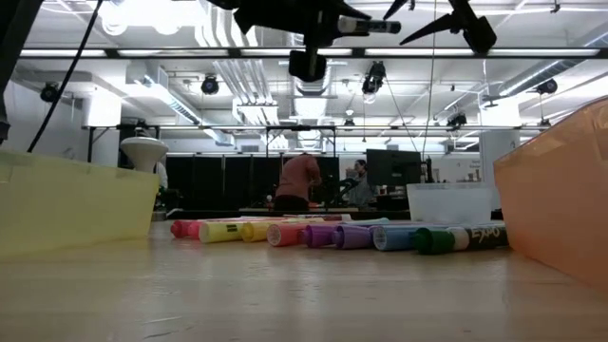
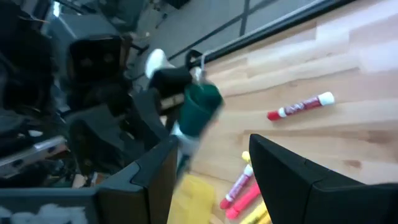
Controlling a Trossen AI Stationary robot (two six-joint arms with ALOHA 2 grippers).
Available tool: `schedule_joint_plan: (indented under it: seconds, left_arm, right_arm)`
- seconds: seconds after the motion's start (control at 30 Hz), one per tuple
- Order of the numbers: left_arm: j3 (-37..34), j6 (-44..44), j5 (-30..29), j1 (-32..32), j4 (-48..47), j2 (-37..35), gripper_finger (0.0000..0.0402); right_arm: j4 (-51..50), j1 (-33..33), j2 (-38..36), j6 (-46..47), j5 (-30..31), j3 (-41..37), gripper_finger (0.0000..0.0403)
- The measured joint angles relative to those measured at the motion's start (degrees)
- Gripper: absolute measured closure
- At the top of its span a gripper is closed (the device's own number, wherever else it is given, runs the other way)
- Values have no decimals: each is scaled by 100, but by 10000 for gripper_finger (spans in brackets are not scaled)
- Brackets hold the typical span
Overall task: Pick & Place Markers
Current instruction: Put the top green marker pen into the orange bin
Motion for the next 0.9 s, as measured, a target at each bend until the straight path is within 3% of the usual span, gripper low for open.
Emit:
schedule_joint_plan:
  seconds: [0.37,0.63,0.7,0.9]
  left_arm:
    - [0,-167,-6,-173,243,0,358]
    - [0,-108,-55,-173,247,0,355]
    - [0,-82,-127,-181,266,1,345]
    - [0,-44,-206,-167,249,-1,281]
  right_arm:
    - [381,-91,4,-460,-78,-2,221]
    - [661,-91,4,-723,-198,-3,317]
    - [774,-91,4,-833,-253,0,344]
    - [702,-87,4,-1008,-276,-9,346]
